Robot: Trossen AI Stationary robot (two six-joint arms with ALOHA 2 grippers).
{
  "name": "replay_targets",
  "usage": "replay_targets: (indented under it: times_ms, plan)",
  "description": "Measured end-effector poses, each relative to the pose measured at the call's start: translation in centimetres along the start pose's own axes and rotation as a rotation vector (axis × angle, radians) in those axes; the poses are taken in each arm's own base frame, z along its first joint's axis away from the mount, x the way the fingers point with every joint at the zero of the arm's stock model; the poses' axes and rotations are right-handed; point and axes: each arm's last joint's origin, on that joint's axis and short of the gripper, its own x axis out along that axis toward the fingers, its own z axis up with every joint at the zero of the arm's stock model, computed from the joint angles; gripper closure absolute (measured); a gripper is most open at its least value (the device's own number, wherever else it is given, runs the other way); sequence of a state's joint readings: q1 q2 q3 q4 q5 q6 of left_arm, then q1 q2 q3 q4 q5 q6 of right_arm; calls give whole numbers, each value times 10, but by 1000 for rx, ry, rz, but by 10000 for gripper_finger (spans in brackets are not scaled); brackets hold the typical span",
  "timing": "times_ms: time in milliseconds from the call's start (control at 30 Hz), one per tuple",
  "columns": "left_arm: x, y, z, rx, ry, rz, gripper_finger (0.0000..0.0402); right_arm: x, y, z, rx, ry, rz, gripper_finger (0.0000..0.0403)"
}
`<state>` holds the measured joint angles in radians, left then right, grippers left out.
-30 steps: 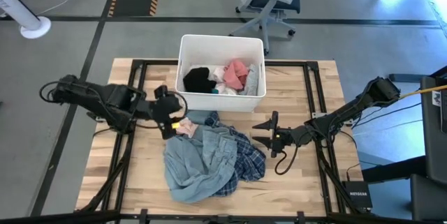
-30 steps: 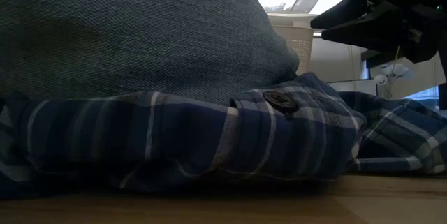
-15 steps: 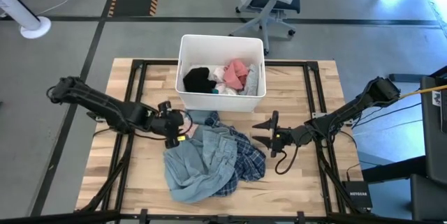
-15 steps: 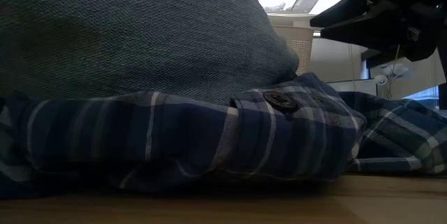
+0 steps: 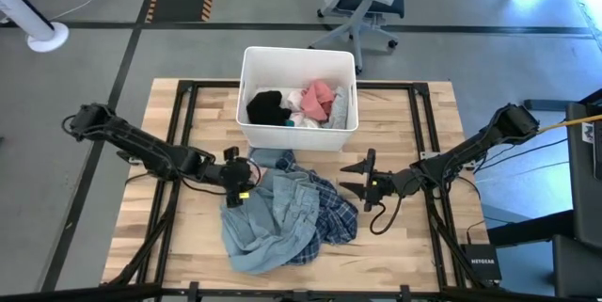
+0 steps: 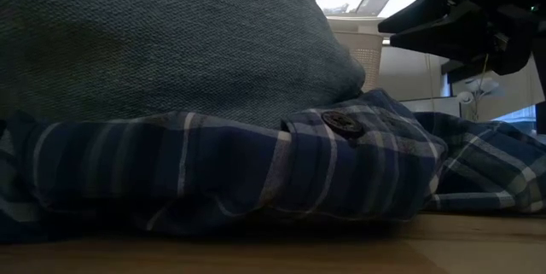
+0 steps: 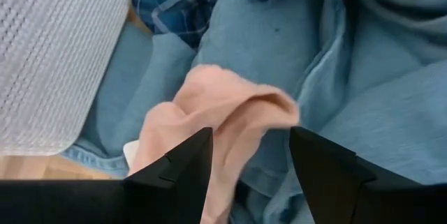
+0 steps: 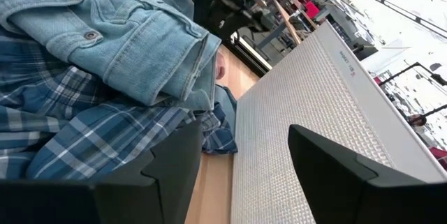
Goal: Sort clothes
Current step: Put the light pink sock into the white laundry bin
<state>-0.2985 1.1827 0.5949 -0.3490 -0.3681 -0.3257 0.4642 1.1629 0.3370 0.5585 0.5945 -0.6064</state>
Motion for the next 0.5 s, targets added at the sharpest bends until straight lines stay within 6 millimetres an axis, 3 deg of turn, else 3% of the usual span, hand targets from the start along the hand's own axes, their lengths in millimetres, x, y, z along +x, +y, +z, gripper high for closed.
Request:
replay_targets:
  times_ms: [167,500]
  plan:
    - [11,3,-13,57,-19,26,216,0,0,0,-1,0,2,171]
    - [42,10,-29,5,-16,65,219,0,0,0,0,-1,1,171]
